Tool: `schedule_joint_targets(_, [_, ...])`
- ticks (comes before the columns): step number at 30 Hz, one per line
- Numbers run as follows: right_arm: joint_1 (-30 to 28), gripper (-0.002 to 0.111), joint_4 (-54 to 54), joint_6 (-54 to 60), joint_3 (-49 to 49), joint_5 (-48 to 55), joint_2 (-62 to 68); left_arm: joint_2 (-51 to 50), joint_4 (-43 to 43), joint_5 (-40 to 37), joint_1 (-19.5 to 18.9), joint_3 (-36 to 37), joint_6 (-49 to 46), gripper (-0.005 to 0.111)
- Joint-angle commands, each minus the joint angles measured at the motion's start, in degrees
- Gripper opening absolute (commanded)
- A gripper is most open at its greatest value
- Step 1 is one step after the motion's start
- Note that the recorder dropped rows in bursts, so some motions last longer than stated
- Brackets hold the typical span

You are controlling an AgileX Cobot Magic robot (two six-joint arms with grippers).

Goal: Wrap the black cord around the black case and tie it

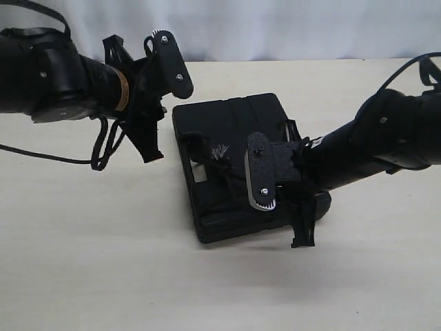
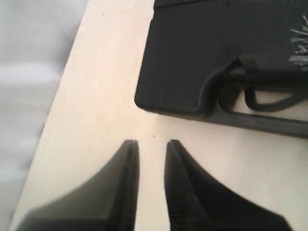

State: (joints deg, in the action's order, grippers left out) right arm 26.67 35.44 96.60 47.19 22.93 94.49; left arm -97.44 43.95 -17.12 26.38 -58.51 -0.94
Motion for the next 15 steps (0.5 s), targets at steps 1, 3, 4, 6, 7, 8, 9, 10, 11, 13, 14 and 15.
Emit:
schedule_joint_targets(1, [0.09,0.004,0.11,-0.44,0.13,-0.54,0.01,0.55,-19.13,-20.43,4.36,-5.9,-11.15,0.005])
schedule_joint_targets(3, [0.09,0.004,0.11,-0.44,0.13,-0.54,0.01,0.55,-28.54,-25.77,5.49,-8.31,-17.41,0.004])
schedule_joint_targets(4, [0.09,0.004,0.11,-0.44,0.13,-0.54,0.01,0.55,-34.99,-28.03,6.0,-9.45,-20.42,0.004])
schedule_joint_targets(6, [0.09,0.004,0.11,-0.44,0.13,-0.54,0.01,0.55,-44.37,-29.13,6.74,-9.89,-25.41,0.004])
schedule_joint_targets(7, [0.09,0.004,0.11,-0.44,0.13,-0.54,0.01,0.55,-48.61,-29.13,7.14,-9.89,-28.71,0.004])
schedule_joint_targets(8, [0.09,0.004,0.11,-0.44,0.13,-0.54,0.01,0.55,-51.9,-28.9,7.39,-9.89,-31.27,0.004])
schedule_joint_targets(9, [0.09,0.004,0.11,-0.44,0.13,-0.54,0.01,0.55,-53.69,-28.42,7.67,-9.89,-33.82,0.004])
schedule_joint_targets(10, [0.09,0.004,0.11,-0.44,0.13,-0.54,0.01,0.55,-58.39,-26.67,7.67,-9.89,-36.95,0.004])
schedule_joint_targets(11, [0.09,0.004,0.11,-0.44,0.13,-0.54,0.01,0.55,-59.76,-25.65,7.67,-9.89,-36.95,0.004])
schedule_joint_targets(13, [0.09,0.004,0.11,-0.44,0.13,-0.54,0.01,0.42,-61.48,-22.89,7.67,-9.89,-36.95,0.004])
schedule_joint_targets(14, [0.09,0.004,0.11,-0.44,0.13,-0.54,0.01,0.04,-62.25,-22.12,7.67,-9.89,-36.95,0.004])
schedule_joint_targets(15, [0.09,0.004,0.11,-0.44,0.13,-0.54,0.01,-0.87,-62.93,-21.38,7.67,-9.89,-37.12,0.004])
